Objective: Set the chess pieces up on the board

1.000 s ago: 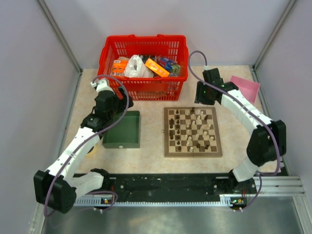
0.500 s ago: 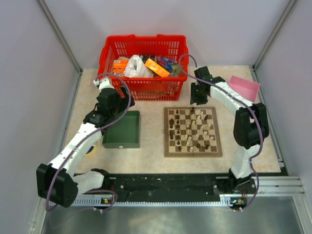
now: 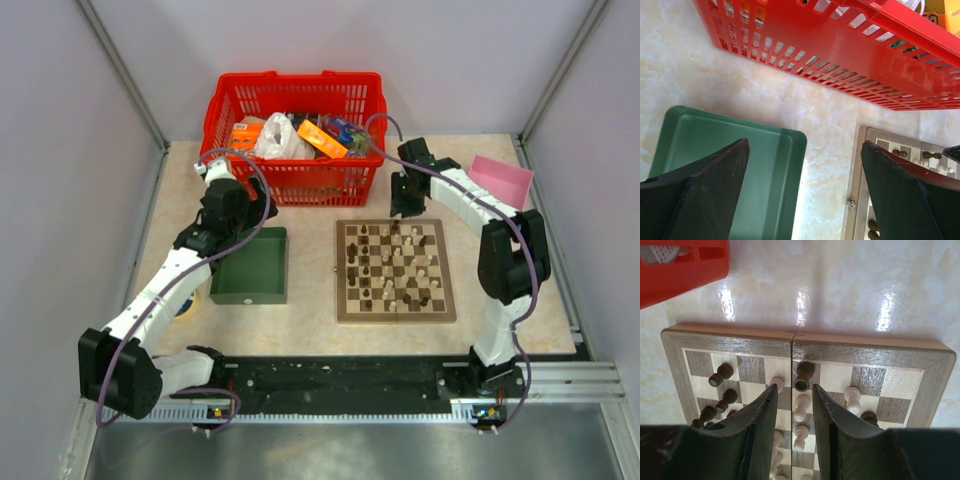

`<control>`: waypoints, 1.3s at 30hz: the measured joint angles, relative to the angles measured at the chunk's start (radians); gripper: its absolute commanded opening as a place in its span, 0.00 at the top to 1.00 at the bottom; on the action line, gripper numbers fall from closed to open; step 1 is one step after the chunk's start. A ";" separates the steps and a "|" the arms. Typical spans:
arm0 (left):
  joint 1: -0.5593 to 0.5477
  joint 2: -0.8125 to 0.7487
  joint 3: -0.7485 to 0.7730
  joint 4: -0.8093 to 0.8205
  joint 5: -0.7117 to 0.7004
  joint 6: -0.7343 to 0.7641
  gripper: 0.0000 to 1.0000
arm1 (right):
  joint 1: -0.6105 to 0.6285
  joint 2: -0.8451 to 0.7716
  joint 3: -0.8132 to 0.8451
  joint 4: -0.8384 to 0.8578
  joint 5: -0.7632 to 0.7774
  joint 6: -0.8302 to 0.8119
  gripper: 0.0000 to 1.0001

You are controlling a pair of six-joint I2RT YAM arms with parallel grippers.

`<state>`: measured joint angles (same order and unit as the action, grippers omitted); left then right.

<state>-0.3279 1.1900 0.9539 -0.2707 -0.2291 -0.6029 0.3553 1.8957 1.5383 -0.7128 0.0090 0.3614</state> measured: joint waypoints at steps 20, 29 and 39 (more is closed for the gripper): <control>0.000 0.000 0.001 0.000 0.008 0.000 0.01 | 0.000 0.016 -0.040 0.015 -0.020 -0.001 0.66; 0.000 -0.001 0.001 0.000 0.009 0.000 0.01 | 0.000 0.018 -0.047 0.017 -0.020 0.000 0.75; 0.000 -0.002 0.001 0.000 0.011 0.000 0.01 | 0.000 0.018 -0.047 0.017 -0.019 0.001 0.82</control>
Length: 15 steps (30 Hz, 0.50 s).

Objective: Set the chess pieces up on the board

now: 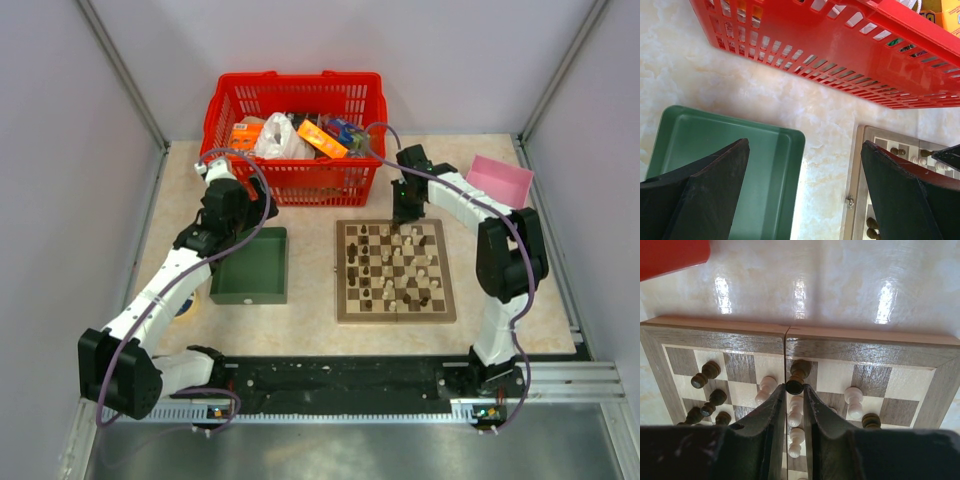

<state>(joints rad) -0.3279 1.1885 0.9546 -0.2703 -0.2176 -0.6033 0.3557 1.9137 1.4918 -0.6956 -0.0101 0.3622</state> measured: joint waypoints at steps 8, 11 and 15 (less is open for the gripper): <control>0.000 0.000 0.000 0.000 0.012 0.000 0.01 | 0.020 -0.079 0.000 -0.008 0.044 0.005 0.82; 0.000 0.000 0.000 0.000 0.017 0.000 0.01 | 0.044 -0.129 0.003 -0.008 0.058 0.012 0.82; 0.000 0.000 0.000 0.000 0.019 0.000 0.01 | 0.103 -0.158 0.019 -0.008 0.067 0.031 0.82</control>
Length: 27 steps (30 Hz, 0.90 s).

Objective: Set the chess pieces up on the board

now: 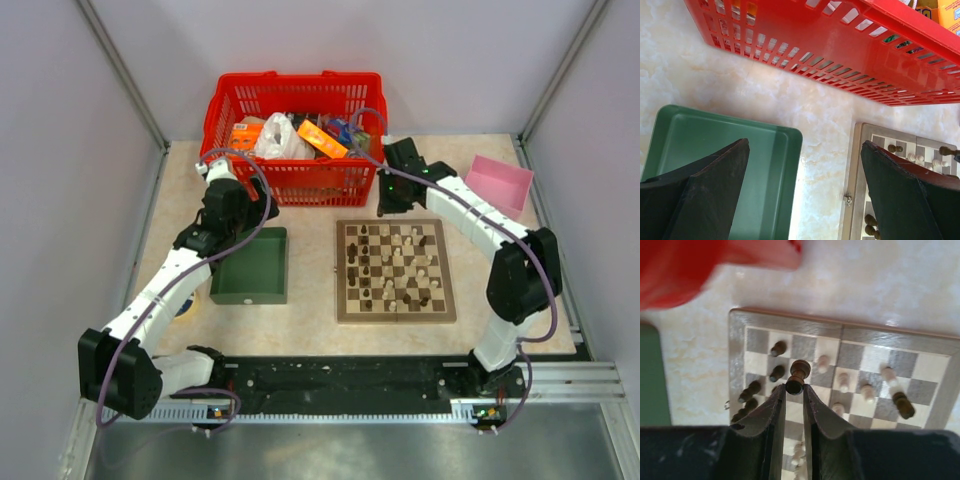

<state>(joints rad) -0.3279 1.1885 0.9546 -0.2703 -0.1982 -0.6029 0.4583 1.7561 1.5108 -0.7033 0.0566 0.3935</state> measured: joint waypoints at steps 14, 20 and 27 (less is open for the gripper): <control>0.001 0.000 0.000 0.000 0.000 0.008 0.01 | 0.155 0.077 0.046 0.094 0.003 0.055 0.82; 0.014 0.001 0.000 0.003 0.000 0.017 0.01 | 0.156 0.140 0.094 0.146 0.017 0.053 0.82; 0.048 0.118 0.047 0.082 0.069 0.058 0.05 | 0.157 0.145 0.095 0.157 0.021 0.053 0.82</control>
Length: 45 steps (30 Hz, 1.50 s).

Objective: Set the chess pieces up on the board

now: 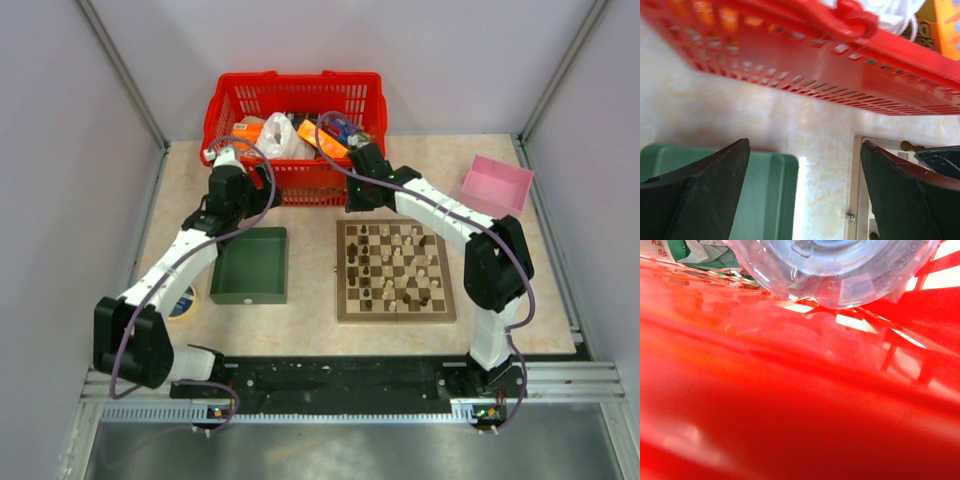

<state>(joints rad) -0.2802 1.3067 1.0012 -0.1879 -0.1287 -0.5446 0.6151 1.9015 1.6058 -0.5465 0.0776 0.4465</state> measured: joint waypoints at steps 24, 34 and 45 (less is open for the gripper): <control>-0.008 0.453 0.340 0.241 0.324 -0.096 0.09 | 0.007 -0.229 -0.171 -0.029 0.003 0.062 0.82; -0.010 0.435 0.294 0.302 0.341 -0.098 0.08 | 0.016 -0.117 -0.184 0.029 -0.026 0.071 0.82; -0.010 0.390 0.142 0.319 0.387 -0.056 0.07 | 0.020 0.015 -0.111 0.039 -0.007 0.051 0.82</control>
<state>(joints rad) -0.2905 1.6970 1.1435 0.1307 0.2581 -0.6003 0.6350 1.9167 1.4948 -0.5079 0.0708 0.4976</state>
